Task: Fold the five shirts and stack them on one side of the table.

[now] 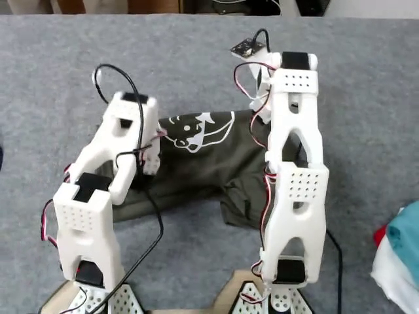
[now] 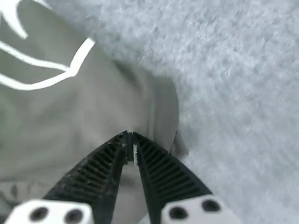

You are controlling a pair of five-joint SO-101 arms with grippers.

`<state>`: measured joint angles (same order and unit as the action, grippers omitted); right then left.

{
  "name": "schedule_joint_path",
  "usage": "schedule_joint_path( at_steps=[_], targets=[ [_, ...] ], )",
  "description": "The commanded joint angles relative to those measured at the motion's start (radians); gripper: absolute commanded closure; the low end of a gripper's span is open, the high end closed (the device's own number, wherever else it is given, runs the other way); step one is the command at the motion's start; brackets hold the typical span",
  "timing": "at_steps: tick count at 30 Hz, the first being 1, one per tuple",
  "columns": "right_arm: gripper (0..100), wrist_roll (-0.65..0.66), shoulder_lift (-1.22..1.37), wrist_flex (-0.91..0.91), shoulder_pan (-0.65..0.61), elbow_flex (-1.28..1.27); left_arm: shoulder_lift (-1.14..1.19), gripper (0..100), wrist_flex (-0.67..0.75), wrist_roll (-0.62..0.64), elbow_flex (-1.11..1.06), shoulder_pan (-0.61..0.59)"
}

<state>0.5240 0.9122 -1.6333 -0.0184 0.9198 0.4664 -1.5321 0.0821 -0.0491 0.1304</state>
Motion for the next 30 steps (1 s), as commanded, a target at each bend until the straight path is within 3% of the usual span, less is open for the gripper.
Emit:
schedule_joint_path(
  at_steps=[1, 9, 12, 16, 21, 26, 30],
  targets=[
    [99.3, -0.005, 0.048, 0.038, 0.047, 0.012, -0.019, 98, 0.048, 0.000, -0.095, 0.003],
    [99.3, 0.037, 0.070, -0.041, 0.051, 0.200, -0.036, 98, 0.032, -0.041, -0.087, -0.029],
    [99.3, 0.095, 0.068, -0.157, 0.036, 0.354, -0.102, 98, -0.015, -0.063, -0.048, -0.054],
    [95.1, 0.150, 0.008, -0.157, 0.047, 0.449, -0.260, 98, -0.048, -0.112, -0.023, -0.040],
    [86.4, 0.241, -0.245, -0.155, 0.045, 0.205, -0.545, 98, -0.040, -0.140, -0.158, 0.071],
    [86.2, 0.397, -0.615, -0.150, 0.045, -0.249, -0.917, 98, 0.046, -0.140, -0.499, 0.224],
    [86.2, 0.572, -0.935, -0.107, 0.042, -0.705, -1.244, 98, 0.078, -0.141, -0.715, 0.212]
  ],
)
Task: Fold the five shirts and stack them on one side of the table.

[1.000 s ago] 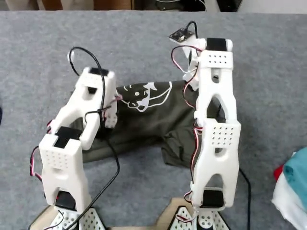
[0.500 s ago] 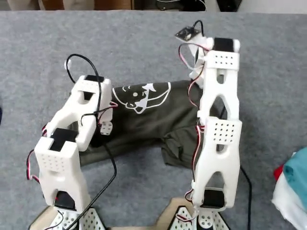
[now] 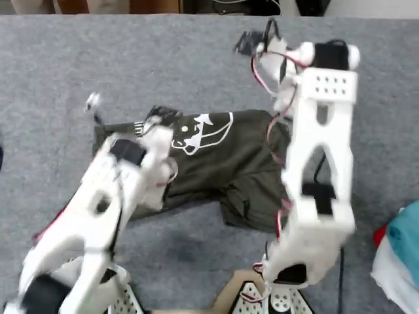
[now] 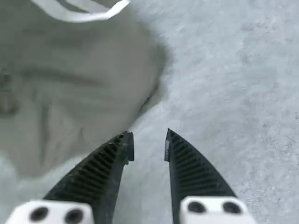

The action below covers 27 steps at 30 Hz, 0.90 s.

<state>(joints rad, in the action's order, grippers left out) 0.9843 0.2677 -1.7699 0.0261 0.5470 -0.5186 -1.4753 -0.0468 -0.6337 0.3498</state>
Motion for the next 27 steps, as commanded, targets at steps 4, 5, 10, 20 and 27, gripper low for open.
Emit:
schedule_joint_path(
  at_steps=[4, 5, 10, 20, 27],
  targets=[
    [86.0, 0.262, -0.582, 0.203, 0.015, -0.845, -0.487, 98, 0.023, -0.107, -0.213, -0.167],
    [86.0, 0.292, -0.647, 0.236, 0.015, -0.969, -0.518, 98, 0.023, -0.133, -0.218, -0.218],
    [85.7, 0.354, -0.909, 0.330, -0.005, -1.435, -0.521, 98, 0.041, -0.215, -0.216, -0.451],
    [85.5, 0.351, -1.017, 0.338, -0.007, -1.710, -0.380, 98, 0.075, -0.219, -0.215, -0.672],
    [75.0, 0.350, -1.020, 0.361, -0.015, -1.715, -0.344, 98, 0.078, -0.215, -0.216, -0.678]
  ],
)
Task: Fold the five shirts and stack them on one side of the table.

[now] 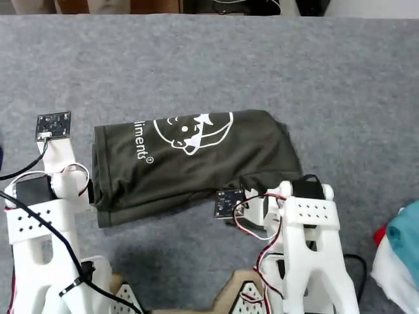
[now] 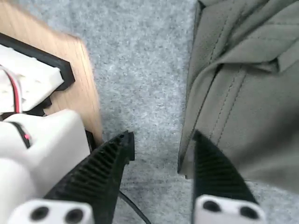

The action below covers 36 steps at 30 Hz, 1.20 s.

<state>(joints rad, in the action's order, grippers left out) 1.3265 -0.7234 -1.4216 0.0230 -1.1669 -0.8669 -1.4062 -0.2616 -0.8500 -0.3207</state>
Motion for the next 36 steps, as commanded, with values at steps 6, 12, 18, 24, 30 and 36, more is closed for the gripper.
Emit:
schedule_joint_path(
  at_steps=[6, 12, 18, 24, 30, 36],
  targets=[
    [75.0, -0.068, -0.025, 0.083, -0.122, -0.007, 0.004, 98, 0.009, -0.002, -0.008, -0.009],
    [75.0, -0.118, -0.024, 0.173, -0.205, -0.018, 0.004, 98, 0.005, 0.000, -0.008, -0.009],
    [75.4, -0.118, -0.024, 0.288, -0.205, -0.120, 0.004, 98, 0.003, -0.002, -0.009, -0.009],
    [87.4, -0.120, -0.024, 0.322, -0.200, -0.174, 0.004, 98, 0.003, -0.003, -0.009, -0.006],
    [90.6, -0.121, -0.024, 0.324, -0.197, -0.185, 0.004, 98, 0.003, -0.003, -0.009, -0.009],
    [92.7, -0.121, -0.024, 0.381, -0.150, -0.202, 0.001, 98, 0.002, -0.003, -0.009, -0.011]
  ],
)
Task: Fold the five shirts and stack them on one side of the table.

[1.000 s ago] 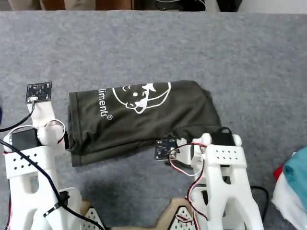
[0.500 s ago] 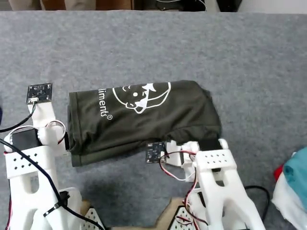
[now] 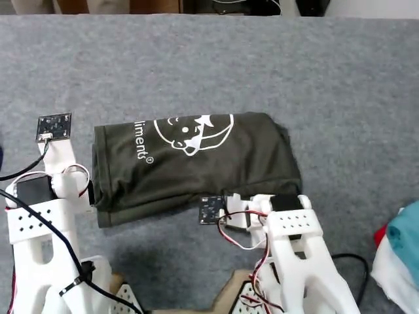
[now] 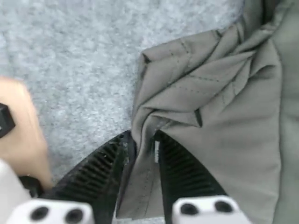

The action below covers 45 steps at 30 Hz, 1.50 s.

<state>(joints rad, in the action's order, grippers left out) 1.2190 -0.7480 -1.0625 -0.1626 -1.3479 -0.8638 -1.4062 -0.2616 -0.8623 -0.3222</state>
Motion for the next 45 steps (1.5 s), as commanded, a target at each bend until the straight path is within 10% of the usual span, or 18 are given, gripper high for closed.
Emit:
schedule_joint_path(
  at_steps=[1, 22, 45],
  targets=[
    [92.9, -0.014, 0.001, 0.032, 0.048, -0.021, -0.004, 98, 0.000, -0.003, 0.003, -0.009],
    [98.6, -0.009, 0.025, -0.222, 0.094, 0.516, -0.007, 98, -0.034, -0.005, 0.012, -0.009],
    [98.6, 0.015, 0.828, -0.334, -0.008, 1.320, -0.008, 98, -0.034, -0.005, 0.008, -0.009]
  ],
)
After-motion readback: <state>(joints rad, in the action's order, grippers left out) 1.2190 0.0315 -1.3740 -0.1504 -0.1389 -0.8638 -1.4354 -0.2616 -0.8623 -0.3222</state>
